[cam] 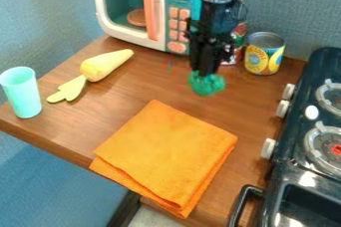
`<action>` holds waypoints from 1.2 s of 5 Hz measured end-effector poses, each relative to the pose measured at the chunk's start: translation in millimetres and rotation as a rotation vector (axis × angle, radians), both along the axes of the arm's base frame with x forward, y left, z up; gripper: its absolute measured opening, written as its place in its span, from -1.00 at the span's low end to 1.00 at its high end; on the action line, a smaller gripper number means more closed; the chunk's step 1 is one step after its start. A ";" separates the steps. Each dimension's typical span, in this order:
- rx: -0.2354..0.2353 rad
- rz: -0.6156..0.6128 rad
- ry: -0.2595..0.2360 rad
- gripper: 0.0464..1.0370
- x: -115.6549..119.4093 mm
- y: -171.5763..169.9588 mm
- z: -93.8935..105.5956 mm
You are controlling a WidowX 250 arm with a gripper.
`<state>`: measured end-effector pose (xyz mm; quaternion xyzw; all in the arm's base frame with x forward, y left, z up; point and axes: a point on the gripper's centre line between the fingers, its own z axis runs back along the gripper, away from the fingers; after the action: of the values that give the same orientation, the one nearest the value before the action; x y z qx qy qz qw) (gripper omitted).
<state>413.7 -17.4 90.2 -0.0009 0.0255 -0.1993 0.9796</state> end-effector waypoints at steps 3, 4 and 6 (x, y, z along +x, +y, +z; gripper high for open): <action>-0.005 -0.140 0.006 -0.45 7.0 -17.2 -28.3; -0.010 -0.143 -0.001 -0.45 8.1 -19.9 -29.7; -0.018 -0.124 0.009 -0.34 7.3 -20.6 -30.8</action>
<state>420.9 -38.1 59.4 -0.0088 0.0280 -0.2599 0.9652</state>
